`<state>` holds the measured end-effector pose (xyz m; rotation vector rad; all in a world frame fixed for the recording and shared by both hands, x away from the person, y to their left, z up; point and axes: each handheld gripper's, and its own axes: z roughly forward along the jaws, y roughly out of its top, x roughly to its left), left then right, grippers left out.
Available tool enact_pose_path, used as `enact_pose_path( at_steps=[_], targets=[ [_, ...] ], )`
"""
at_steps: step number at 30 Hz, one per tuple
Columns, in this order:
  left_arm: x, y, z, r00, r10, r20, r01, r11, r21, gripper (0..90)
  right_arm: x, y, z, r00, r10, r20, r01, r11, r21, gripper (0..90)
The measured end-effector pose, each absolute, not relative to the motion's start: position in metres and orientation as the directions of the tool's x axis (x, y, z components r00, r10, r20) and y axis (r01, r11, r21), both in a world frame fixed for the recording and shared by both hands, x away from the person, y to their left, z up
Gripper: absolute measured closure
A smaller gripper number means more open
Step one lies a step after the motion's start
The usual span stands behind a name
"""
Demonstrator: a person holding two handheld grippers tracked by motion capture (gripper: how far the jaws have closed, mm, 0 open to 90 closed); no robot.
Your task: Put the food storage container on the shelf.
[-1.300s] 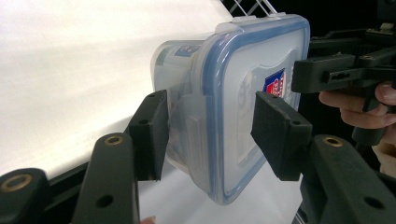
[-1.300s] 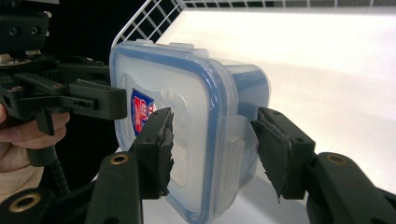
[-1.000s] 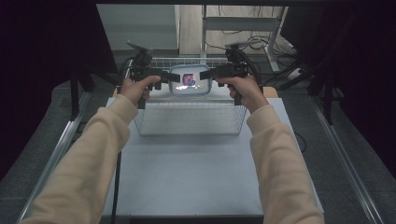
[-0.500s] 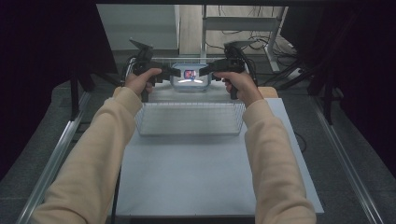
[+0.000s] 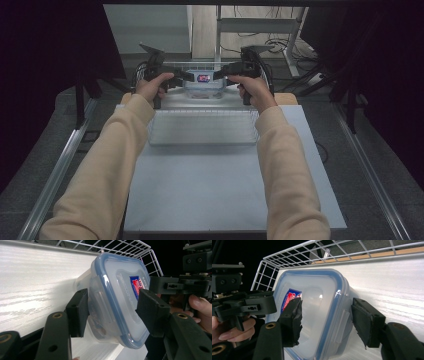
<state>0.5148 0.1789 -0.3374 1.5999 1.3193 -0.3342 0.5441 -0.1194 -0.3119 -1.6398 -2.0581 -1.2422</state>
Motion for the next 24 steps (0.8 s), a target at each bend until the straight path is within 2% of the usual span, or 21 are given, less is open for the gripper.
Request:
enact_pose_path(
  at_steps=[1, 2, 4, 8, 16, 24],
  targets=[
    [0.513, 0.178, -0.336, 0.373, 0.607, -0.702, 0.847, 0.086, 0.525, 36.8, 0.543, -0.117, -0.312, -0.354, 0.692, 0.63, 0.876, 0.009, 0.482, 29.4],
    [0.511, 0.176, -0.333, 0.379, 0.647, -0.661, 0.826, 0.086, 0.557, 36.8, 0.543, -0.117, -0.312, -0.354, 0.692, 0.63, 0.876, 0.009, 0.482, 29.4],
    [0.506, 0.175, -0.325, 0.395, 0.693, -0.602, 0.787, 0.083, 0.612, 26.9, 0.54, -0.116, -0.31, -0.352, 0.682, 0.641, 0.875, -0.004, 0.484, 25.7],
    [0.496, 0.179, -0.314, 0.421, 0.689, -0.59, 0.738, 0.118, 0.665, 17.2, 0.534, -0.112, -0.303, -0.376, 0.695, 0.613, 0.854, 0.003, 0.52, 20.4],
    [0.47, 0.187, -0.3, 0.5, 0.718, -0.485, 0.647, 0.063, 0.76, 15.5, 0.51, -0.119, -0.284, -0.455, 0.741, 0.493, 0.76, 0.035, 0.649, 13.0],
    [0.428, 0.189, -0.295, 0.58, 0.7, -0.416, 0.58, 0.004, 0.815, 15.2, 0.482, -0.142, -0.274, -0.534, 0.717, 0.447, 0.693, 0.068, 0.718, 14.1]
  ],
)
